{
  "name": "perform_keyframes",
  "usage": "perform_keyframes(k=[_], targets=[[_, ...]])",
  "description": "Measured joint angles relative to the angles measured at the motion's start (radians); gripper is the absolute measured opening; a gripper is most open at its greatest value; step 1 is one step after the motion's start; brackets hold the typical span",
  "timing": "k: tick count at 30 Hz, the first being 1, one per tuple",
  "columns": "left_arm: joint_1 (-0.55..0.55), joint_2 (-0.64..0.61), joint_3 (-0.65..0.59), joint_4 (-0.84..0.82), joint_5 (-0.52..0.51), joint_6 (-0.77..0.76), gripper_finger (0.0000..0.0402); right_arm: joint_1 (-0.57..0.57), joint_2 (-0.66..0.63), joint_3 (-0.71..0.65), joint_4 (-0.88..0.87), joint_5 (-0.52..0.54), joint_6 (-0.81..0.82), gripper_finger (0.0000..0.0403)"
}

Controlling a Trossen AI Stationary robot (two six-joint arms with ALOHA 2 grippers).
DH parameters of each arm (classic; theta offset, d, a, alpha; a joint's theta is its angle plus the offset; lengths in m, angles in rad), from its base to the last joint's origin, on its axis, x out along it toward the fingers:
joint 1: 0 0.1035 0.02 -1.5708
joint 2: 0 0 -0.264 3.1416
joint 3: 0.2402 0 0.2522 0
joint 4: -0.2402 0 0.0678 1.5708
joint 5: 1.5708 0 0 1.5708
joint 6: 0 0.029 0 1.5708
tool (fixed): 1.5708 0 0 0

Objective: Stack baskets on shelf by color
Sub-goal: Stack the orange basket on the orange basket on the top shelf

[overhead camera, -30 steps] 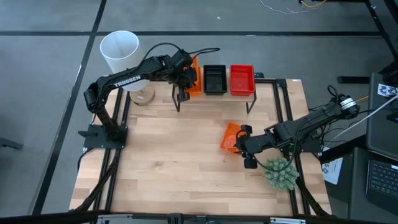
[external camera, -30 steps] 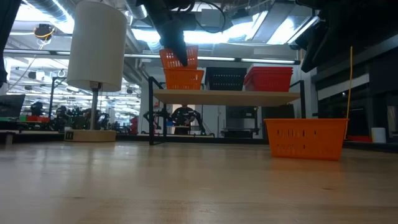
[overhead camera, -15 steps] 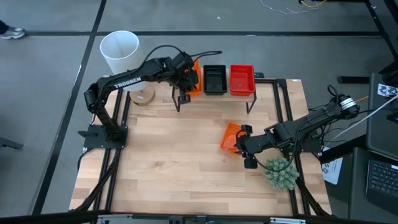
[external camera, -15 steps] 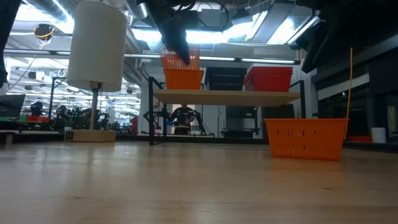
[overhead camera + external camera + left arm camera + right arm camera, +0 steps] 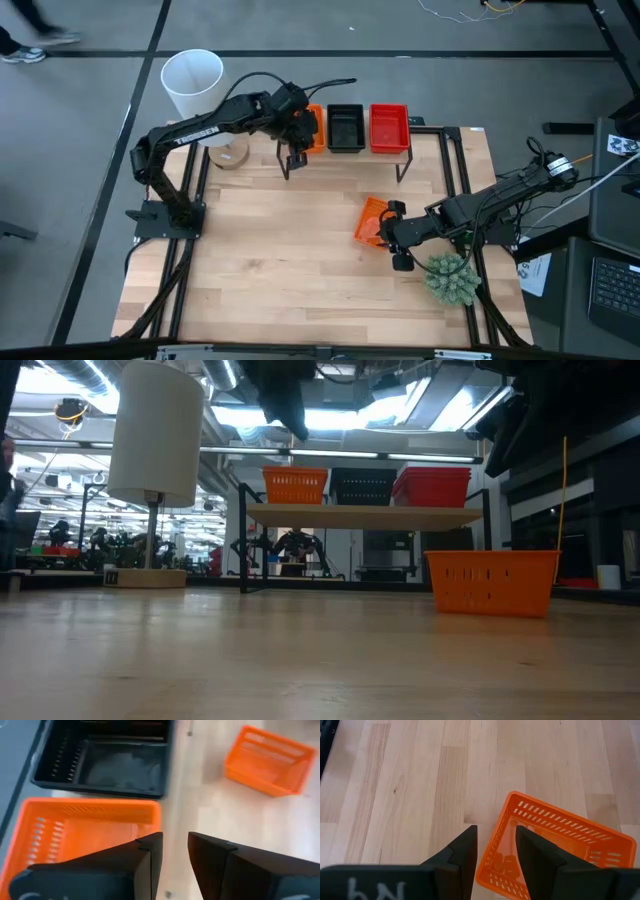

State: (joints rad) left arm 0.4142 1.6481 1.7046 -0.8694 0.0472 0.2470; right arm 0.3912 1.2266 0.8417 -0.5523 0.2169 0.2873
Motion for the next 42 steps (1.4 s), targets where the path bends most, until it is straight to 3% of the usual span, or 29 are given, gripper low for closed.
perform_keyframes(k=[6, 11, 16, 23, 28, 34, 42], targets=[[-0.074, -0.046, 0.002, -0.204, 0.0, -0.044, 0.0081, 0.0, 0.0, 0.0, 0.001, 0.001, 0.111, 0.0133], [-0.145, -0.046, -0.027, -0.349, 0.0, -0.084, 0.0081, 0.0, 0.012, 0.0, 0.019, 0.057, 0.347, 0.0133], [-0.208, -0.053, -0.146, -0.414, 0.0, -0.144, 0.008, 0.011, 0.081, 0.0, 0.018, 0.076, 0.467, 0.0133], [-0.329, -0.233, -0.426, -0.381, -0.001, -0.317, 0.008, 0.014, 0.175, 0.0, 0.026, 0.073, 0.467, 0.0133], [-0.452, -0.483, -0.687, -0.08, -0.031, -0.418, 0.008, 0.011, 0.206, 0.0, 0.041, 0.07, 0.467, 0.0133], [-0.593, -0.794, -1.044, 0.447, -0.099, -0.332, 0.008, 0.011, 0.212, -0.001, 0.052, 0.069, 0.467, 0.0133], [-0.662, -1.125, -1.385, 0.719, -0.271, -0.342, 0.008, 0.011, 0.22, -0.001, 0.059, 0.051, 0.465, 0.0133]])
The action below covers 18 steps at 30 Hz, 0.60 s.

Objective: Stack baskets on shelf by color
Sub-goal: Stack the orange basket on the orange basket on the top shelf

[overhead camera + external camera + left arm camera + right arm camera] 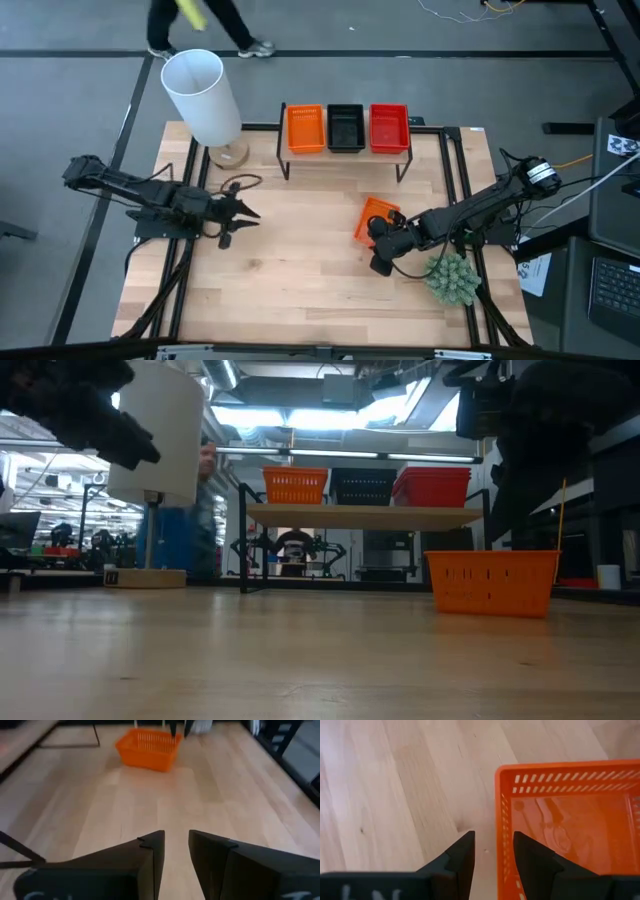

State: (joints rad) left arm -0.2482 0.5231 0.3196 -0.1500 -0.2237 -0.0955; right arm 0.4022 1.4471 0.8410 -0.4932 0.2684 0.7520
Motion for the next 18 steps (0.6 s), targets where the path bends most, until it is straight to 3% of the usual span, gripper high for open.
perform_keyframes(k=[9, 18], targets=[[-0.003, -0.285, -0.202, 0.145, -0.013, 0.131, 0.008, -0.002, 0.0, 0.0, -0.003, 0.024, -0.001, 0.0133], [-0.003, -0.464, -0.312, 0.2, 0.008, 0.159, 0.008, -0.002, 0.0, 0.0, 0.013, 0.026, -0.003, 0.0133]])
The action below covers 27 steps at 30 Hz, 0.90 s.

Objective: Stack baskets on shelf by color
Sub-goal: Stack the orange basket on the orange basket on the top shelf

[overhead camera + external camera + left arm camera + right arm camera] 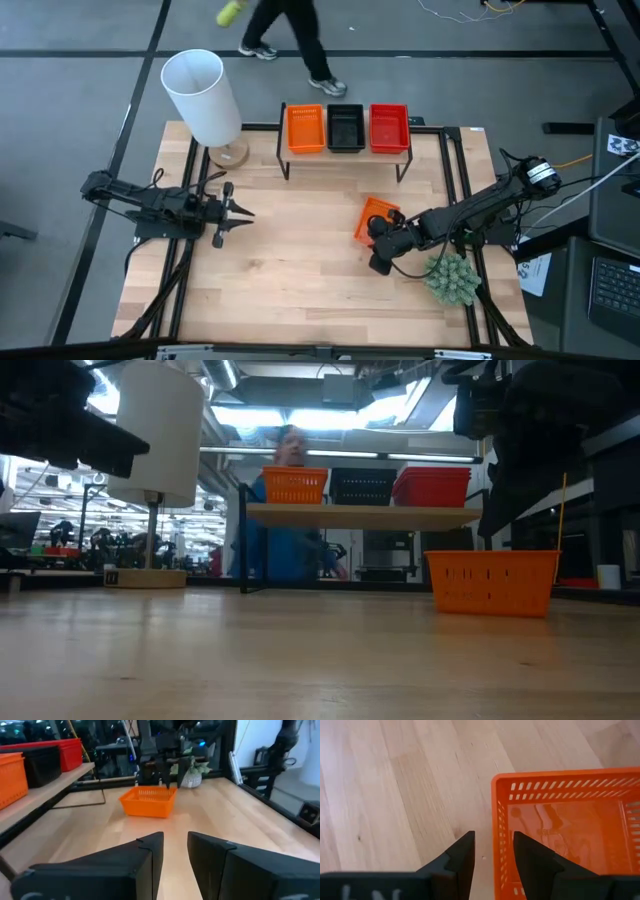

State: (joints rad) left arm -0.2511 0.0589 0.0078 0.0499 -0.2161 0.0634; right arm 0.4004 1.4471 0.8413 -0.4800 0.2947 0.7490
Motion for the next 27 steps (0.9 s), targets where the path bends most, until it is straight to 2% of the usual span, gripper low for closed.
perform_keyframes(k=[5, 21, 24, 27], targets=[[0.0, -0.02, 0.0, -0.008, 0.054, 0.025, 0.008, 0.0, 0.024, 0.0, 0.006, 0.0, -0.002, 0.0133], [0.0, -0.018, 0.0, -0.011, 0.058, 0.018, 0.008, -0.002, 0.19, 0.0, 0.005, -0.001, -0.015, 0.0131], [0.0, -0.018, 0.0, -0.011, 0.058, 0.012, 0.008, -0.002, 0.201, 0.0, 0.007, -0.008, 0.011, 0.0104], [0.0, -0.018, 0.0, -0.011, 0.058, -0.001, 0.008, -0.002, 0.201, 0.0, 0.011, -0.008, 0.059, 0.0037]])
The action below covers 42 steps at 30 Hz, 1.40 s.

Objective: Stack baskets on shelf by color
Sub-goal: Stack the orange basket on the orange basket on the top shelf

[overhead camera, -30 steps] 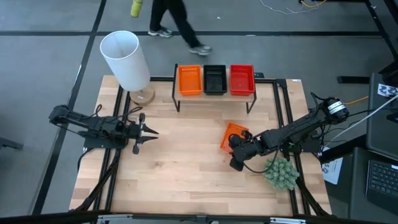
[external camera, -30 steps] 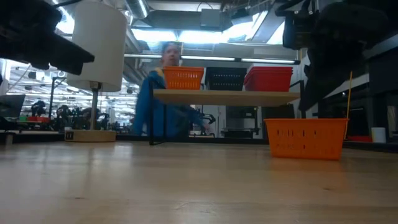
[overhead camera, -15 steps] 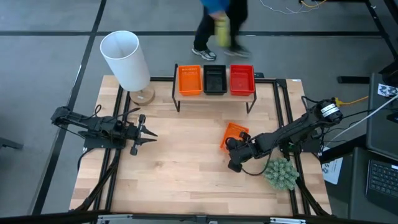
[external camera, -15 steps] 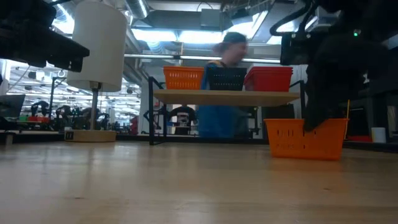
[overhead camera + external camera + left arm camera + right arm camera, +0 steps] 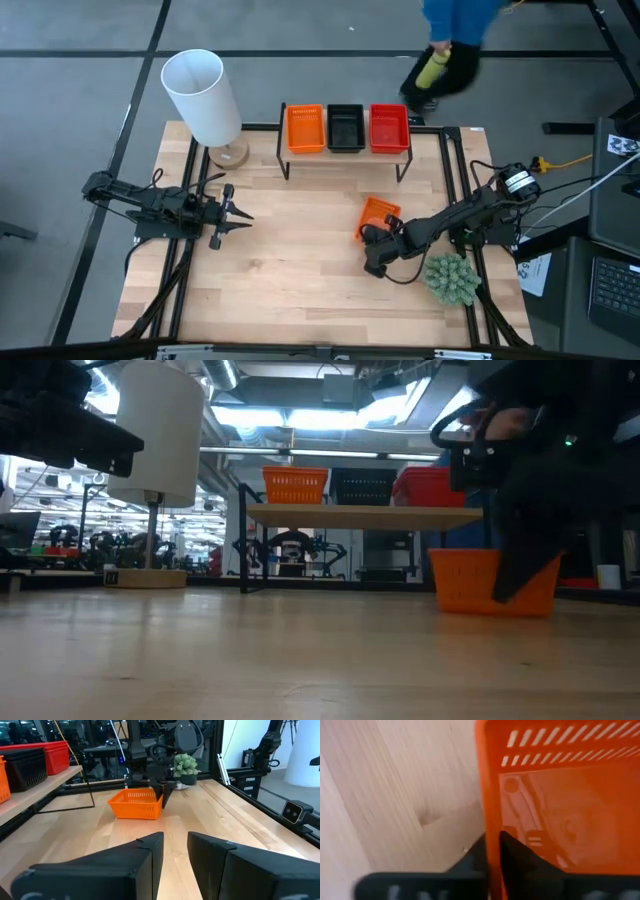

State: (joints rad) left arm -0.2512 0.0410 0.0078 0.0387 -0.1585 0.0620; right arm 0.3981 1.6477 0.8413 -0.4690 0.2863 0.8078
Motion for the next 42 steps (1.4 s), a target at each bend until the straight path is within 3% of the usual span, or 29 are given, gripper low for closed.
perform_keyframes(k=[5, 10, 18, 22, 24, 27, 32, 36, 39, 42], targets=[[0.0, 0.0, 0.0, 0.0, 0.0, 0.0, 0.008, 0.0, -0.006, 0.071, 0.003, -0.023, 0.008, 0.0004], [0.0, 0.0, 0.0, 0.0, 0.0, 0.0, 0.008, 0.004, -0.006, 0.288, -0.016, -0.077, -0.162, 0.0002], [0.0, 0.001, 0.0, 0.0, -0.001, 0.0, 0.008, -0.048, -0.007, 0.675, -0.027, 0.141, -0.794, 0.0001], [0.0, 0.001, 0.0, 0.0, -0.001, 0.0, 0.008, -0.16, -0.008, 0.799, -0.028, 0.149, -1.087, 0.0001], [0.0, 0.001, 0.0, 0.0, -0.001, 0.0, 0.008, -0.247, -0.008, 0.841, -0.02, 0.084, -1.158, 0.0], [0.0, 0.001, 0.0, 0.0, -0.001, 0.0, 0.008, -0.399, -0.008, 0.863, 0.024, -0.096, -1.186, 0.0], [0.0, 0.001, 0.0, 0.0, -0.001, 0.0, 0.008, -0.613, 0.043, 0.865, 0.161, -0.394, -1.089, 0.0], [0.0, 0.001, 0.0, 0.0, -0.003, 0.0, 0.008, -0.693, 0.133, 0.88, 0.395, -0.58, -1.019, 0.0], [0.0, 0.001, 0.0, 0.0, -0.005, 0.0, 0.008, -0.707, 0.219, 0.981, 0.39, -0.617, -1.032, 0.0], [0.0, 0.001, 0.0, 0.0, -0.007, 0.001, 0.008, -0.71, 0.313, 1.131, 0.155, -0.6, -1.085, 0.0]])
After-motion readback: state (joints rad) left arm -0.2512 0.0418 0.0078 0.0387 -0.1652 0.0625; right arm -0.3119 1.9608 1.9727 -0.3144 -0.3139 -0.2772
